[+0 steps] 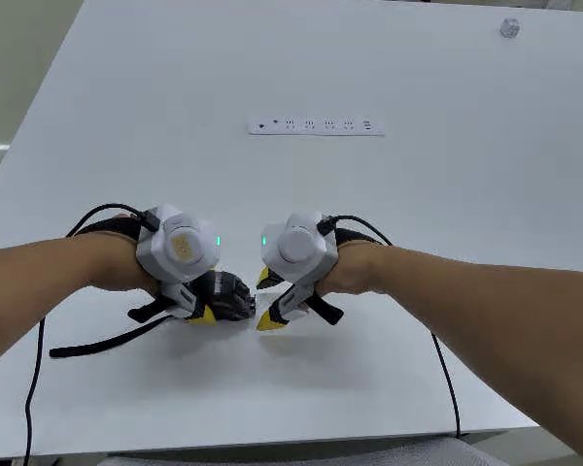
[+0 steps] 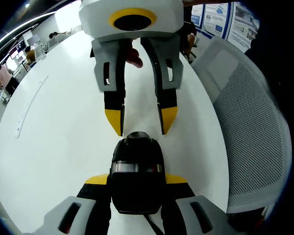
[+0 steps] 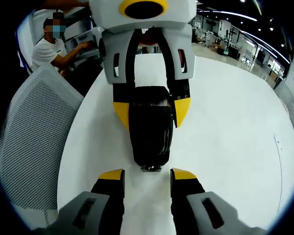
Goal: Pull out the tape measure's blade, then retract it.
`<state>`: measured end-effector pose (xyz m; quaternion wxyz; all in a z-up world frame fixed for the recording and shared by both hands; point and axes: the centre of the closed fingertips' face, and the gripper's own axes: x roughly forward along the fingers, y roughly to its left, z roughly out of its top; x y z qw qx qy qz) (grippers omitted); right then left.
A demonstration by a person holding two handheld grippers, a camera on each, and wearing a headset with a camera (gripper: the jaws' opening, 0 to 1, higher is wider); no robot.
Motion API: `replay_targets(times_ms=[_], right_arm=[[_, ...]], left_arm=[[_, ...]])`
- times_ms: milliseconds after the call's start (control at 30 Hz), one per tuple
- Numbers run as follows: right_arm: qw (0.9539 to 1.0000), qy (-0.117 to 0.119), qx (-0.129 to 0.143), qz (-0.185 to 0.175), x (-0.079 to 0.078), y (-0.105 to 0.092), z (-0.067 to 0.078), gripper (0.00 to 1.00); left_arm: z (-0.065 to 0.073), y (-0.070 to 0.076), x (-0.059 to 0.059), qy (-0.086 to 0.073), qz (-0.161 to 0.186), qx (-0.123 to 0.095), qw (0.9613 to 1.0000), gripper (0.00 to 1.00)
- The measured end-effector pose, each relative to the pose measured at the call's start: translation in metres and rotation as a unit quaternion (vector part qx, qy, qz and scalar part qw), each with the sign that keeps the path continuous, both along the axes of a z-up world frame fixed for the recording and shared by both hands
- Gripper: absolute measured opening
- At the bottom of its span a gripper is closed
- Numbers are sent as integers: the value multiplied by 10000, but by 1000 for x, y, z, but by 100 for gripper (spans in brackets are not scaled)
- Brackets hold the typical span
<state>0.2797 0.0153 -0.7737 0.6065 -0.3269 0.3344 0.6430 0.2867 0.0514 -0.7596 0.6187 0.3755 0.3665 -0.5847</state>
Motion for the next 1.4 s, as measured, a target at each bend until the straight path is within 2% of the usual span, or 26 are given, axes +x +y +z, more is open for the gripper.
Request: replay_targets(times_ms=[167, 400, 433, 533, 600, 800, 1000, 1233, 1400], right_arm=[[10000, -6, 0, 10, 0, 6, -2, 26], [9996, -131, -238, -30, 6, 5, -6, 16], [9995, -57, -298, -87, 6, 5, -7, 16], [9992, -23, -370, -132, 6, 5, -8, 15], [9991, -84, -413, -53, 6, 5, -8, 14], [9979, 13, -609, -215, 6, 1, -8, 12], [9979, -9, -624, -155, 8, -3, -9, 11], [9971, 5, -740, -188, 9, -20, -6, 11], [9975, -42, -697, -130, 8, -17, -8, 14]], left_arm=[[0, -1, 1, 37, 1, 5, 10000, 36], [0, -2, 2, 64, 26, -10, 10000, 36], [-1, -2, 2, 72, 43, -12, 10000, 36], [-1, -2, 2, 70, 16, -24, 10000, 36], [-1, -3, 2, 81, 37, -37, 10000, 36], [-1, -3, 1, 52, 75, -40, 10000, 35], [-1, -2, 1, 43, 102, -42, 9999, 35], [-1, -3, 2, 76, 184, -69, 9998, 35], [-2, -3, 3, 76, 166, -79, 9998, 35]])
